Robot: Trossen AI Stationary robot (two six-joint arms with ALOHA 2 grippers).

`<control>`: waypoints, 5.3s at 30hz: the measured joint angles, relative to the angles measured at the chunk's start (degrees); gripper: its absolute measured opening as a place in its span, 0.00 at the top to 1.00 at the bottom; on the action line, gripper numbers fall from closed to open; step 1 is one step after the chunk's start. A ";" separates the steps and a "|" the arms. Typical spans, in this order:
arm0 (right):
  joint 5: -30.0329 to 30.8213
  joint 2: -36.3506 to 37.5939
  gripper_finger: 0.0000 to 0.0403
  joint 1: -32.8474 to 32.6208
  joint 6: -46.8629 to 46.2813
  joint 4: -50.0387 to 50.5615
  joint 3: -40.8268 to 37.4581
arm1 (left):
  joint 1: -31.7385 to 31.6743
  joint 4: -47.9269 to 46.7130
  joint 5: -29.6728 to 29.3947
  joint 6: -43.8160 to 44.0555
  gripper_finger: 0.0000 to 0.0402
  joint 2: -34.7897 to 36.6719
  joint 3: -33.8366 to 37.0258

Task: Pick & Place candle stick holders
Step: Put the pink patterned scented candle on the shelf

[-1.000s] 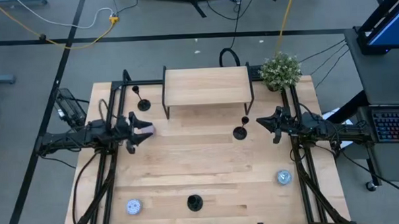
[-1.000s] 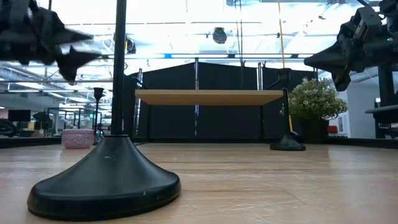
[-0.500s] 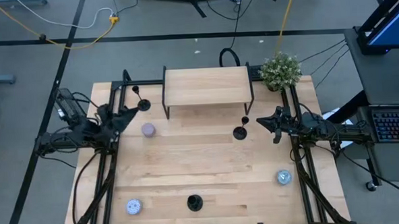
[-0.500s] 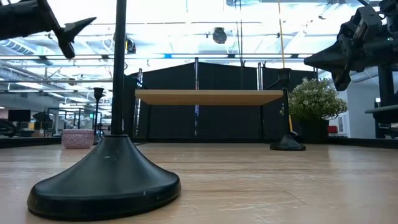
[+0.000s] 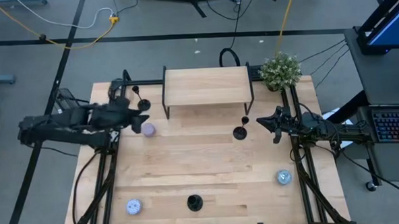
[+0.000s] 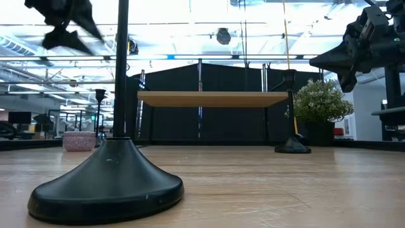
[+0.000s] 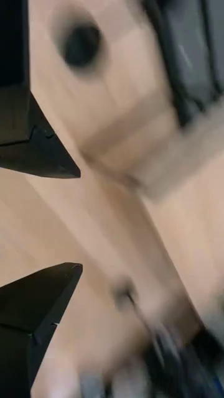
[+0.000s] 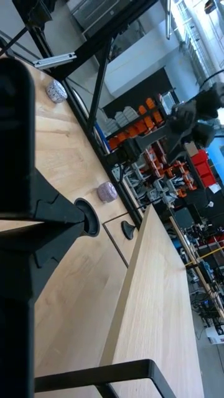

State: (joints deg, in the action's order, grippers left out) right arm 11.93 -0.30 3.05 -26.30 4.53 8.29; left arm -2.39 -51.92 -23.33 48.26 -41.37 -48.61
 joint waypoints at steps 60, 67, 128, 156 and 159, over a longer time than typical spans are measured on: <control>-0.06 0.02 1.00 0.00 -4.48 0.00 0.00 | -7.16 -11.41 5.27 6.24 0.02 -31.54 3.12; -0.05 0.02 1.00 0.00 -4.48 0.00 0.00 | -8.98 -6.67 4.92 4.54 0.02 -31.49 3.12; -0.03 0.02 1.00 0.00 -4.52 0.02 0.01 | -2.34 2.69 0.85 14.63 0.02 -31.69 12.42; -0.03 0.02 1.00 0.00 -4.52 0.00 0.01 | -2.88 14.27 -0.51 9.87 0.02 -31.78 18.31; -0.03 0.02 1.00 0.00 -4.52 0.00 0.02 | -3.17 15.12 0.01 10.34 0.02 -31.78 19.80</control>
State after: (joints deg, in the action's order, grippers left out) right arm 11.90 -0.27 3.05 -30.83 4.54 8.32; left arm -5.56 -36.81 -23.32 58.61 -73.14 -28.82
